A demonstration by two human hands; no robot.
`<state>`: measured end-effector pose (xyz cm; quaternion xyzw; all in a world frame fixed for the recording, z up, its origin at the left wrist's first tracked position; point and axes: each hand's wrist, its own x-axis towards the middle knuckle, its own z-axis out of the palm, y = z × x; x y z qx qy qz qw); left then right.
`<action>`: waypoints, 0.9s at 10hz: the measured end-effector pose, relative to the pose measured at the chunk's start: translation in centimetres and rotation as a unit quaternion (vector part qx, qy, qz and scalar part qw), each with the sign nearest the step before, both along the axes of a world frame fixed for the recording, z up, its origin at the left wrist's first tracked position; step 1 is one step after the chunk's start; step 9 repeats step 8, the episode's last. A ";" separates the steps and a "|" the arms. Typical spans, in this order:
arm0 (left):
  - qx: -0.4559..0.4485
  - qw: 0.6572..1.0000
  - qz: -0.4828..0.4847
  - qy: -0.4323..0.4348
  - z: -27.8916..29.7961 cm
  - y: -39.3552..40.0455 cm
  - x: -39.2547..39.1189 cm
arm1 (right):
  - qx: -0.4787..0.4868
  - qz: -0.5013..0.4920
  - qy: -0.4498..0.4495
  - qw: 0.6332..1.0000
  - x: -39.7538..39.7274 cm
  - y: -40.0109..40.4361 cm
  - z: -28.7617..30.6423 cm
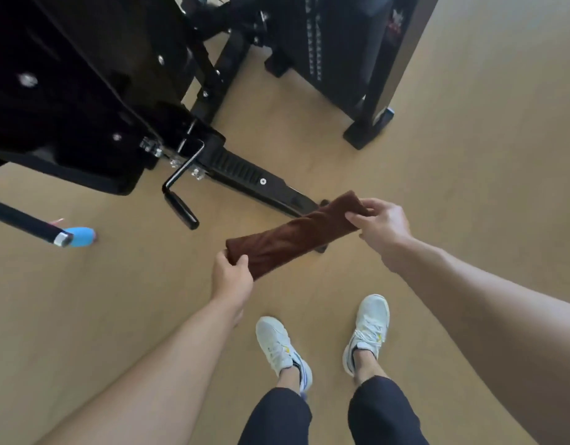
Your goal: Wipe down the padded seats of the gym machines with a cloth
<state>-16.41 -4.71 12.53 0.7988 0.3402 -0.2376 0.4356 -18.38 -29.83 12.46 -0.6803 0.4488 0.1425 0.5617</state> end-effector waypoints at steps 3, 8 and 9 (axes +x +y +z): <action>0.041 0.988 0.025 -0.147 -6.2 0.0 7.1 | 0.014 0.048 -0.080 0.996 12.7 0.7 -4.4; 0.027 0.994 0.051 -0.095 -9.7 3.4 7.6 | 0.121 0.150 -0.093 0.977 18.3 4.7 -5.7; 0.027 0.994 0.051 -0.095 -9.7 3.4 7.6 | 0.121 0.150 -0.093 0.977 18.3 4.7 -5.7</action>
